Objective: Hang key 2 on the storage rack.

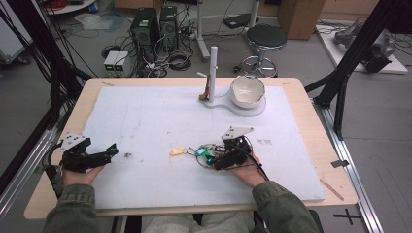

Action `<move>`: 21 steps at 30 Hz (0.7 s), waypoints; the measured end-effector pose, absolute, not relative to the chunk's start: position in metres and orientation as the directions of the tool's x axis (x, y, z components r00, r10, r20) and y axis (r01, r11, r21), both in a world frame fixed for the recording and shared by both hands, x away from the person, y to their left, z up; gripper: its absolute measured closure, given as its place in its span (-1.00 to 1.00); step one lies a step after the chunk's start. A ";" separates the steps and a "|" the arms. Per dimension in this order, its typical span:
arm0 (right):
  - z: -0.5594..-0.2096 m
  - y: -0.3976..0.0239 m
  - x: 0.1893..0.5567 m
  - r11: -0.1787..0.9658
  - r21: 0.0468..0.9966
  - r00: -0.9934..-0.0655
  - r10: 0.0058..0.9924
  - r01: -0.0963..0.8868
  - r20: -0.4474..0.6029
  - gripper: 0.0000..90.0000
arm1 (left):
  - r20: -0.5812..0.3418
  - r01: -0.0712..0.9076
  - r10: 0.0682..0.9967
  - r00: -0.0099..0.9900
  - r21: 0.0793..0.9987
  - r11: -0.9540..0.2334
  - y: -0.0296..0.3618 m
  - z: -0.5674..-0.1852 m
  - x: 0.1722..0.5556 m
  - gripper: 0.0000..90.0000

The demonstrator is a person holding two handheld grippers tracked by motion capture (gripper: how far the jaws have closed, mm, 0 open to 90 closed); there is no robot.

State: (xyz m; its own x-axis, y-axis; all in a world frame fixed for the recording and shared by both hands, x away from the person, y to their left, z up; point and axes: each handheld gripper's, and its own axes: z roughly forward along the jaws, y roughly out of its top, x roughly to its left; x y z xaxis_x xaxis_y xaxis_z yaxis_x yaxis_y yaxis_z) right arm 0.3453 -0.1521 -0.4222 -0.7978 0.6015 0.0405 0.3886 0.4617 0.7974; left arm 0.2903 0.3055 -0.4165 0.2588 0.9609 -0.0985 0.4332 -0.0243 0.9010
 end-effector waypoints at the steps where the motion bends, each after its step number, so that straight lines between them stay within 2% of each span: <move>1: -0.423 -0.151 0.345 0.465 0.797 -0.800 0.598 0.386 0.039 -0.95 | -0.102 0.432 0.961 0.257 0.902 -0.020 0.305 -0.417 0.291 -0.96; 13: -0.429 -0.133 0.345 0.523 0.734 -0.810 0.584 0.434 0.063 -0.85 | -0.103 0.438 0.959 0.264 0.899 -0.024 0.306 -0.417 0.293 -0.96; 21: -0.433 -0.123 0.342 0.578 0.700 -0.822 0.569 0.418 0.020 -0.39 | -0.108 0.432 0.958 0.267 0.902 -0.019 0.306 -0.417 0.293 -0.96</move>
